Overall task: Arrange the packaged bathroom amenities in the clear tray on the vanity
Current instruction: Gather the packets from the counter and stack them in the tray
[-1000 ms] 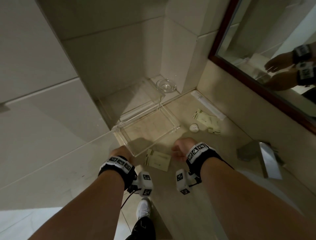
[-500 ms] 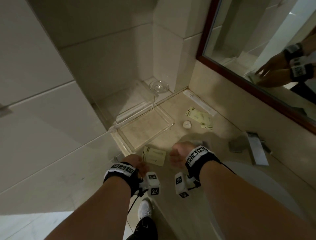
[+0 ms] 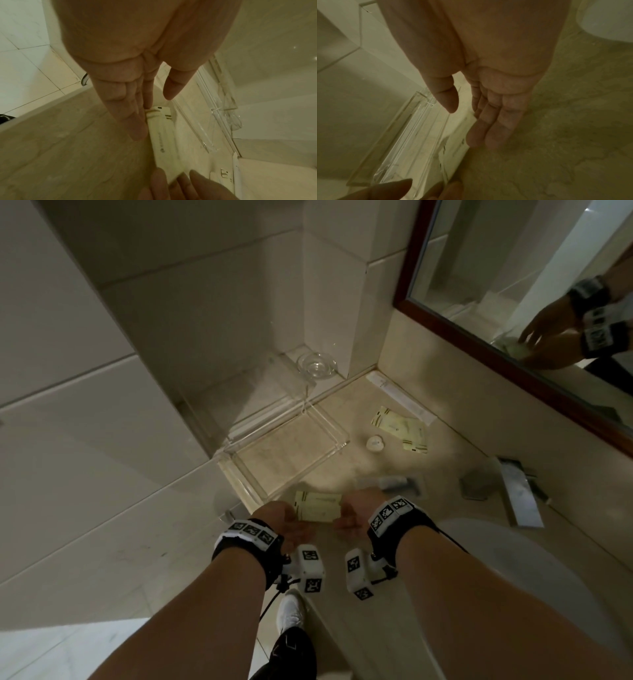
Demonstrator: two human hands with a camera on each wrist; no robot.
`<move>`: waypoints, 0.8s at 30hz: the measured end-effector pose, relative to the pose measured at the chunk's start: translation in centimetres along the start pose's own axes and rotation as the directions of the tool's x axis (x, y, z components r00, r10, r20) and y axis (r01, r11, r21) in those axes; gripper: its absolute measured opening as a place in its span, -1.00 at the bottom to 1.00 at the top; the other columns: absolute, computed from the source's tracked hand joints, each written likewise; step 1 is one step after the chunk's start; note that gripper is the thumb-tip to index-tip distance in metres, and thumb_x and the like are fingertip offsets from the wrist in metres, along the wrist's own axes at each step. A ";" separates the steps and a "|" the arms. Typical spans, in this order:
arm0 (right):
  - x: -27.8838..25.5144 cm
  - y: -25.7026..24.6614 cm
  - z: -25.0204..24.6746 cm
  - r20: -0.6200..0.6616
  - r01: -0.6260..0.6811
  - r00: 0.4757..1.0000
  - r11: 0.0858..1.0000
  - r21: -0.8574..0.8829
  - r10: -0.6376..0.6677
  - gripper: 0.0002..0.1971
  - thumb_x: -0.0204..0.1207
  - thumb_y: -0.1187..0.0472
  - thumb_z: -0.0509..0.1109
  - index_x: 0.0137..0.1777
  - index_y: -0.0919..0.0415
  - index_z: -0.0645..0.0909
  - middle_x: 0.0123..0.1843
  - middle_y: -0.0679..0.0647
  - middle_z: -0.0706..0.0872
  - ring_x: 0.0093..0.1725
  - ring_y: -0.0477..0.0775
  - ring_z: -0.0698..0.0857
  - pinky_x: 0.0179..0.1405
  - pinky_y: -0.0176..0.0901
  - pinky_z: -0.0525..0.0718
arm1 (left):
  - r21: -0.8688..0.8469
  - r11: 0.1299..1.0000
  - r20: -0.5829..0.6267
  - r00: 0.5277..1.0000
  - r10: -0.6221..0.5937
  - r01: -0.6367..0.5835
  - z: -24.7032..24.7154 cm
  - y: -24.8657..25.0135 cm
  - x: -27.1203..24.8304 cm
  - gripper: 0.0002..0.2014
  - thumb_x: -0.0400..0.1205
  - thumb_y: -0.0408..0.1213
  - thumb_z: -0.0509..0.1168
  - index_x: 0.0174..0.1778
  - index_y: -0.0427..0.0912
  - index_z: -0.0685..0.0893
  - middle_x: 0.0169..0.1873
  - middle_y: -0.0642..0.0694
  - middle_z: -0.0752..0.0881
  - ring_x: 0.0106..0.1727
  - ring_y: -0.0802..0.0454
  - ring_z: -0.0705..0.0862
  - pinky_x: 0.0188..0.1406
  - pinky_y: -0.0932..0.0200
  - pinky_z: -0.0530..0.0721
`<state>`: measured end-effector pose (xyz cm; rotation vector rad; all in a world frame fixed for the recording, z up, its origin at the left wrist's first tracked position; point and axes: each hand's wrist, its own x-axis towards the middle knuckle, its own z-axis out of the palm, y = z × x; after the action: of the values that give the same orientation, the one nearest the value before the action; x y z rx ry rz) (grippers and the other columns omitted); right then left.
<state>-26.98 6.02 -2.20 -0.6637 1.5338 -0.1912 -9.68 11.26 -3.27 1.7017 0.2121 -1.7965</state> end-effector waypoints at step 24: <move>-1.1 -11.0 -2.2 -0.109 0.404 0.911 0.913 0.047 -0.398 -0.53 0.59 0.43 0.10 -0.18 0.13 0.86 -0.14 0.16 0.84 -0.39 0.07 0.67 -0.28 -0.06 0.72 | 0.047 0.986 0.217 0.965 0.144 -0.158 4.9 10.1 -3.3 -0.92 0.67 -0.46 0.31 -0.13 -0.38 0.63 -0.31 -0.20 0.54 -0.40 -0.09 0.66 -0.60 0.19 0.72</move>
<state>-26.01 -2.98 4.56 -0.9232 1.4609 -0.5930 -8.46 1.95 3.66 1.5094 -0.0667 -1.8705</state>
